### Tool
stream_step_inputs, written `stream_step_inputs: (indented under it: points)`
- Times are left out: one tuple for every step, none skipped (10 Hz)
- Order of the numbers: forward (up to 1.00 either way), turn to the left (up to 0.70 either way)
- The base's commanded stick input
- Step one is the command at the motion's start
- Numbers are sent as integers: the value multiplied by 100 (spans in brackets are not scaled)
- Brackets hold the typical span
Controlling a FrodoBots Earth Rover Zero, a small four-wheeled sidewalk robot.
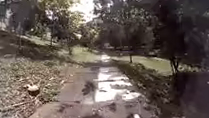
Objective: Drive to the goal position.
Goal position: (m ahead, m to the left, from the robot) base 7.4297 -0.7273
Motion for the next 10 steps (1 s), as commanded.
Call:
stream_step_inputs:
  points:
    - [85,0]
    - [85,0]
    - [85,0]
    - [85,0]
    - [85,0]
    - [85,0]
    - [85,0]
    - [85,0]
    - [85,0]
    - [85,0]
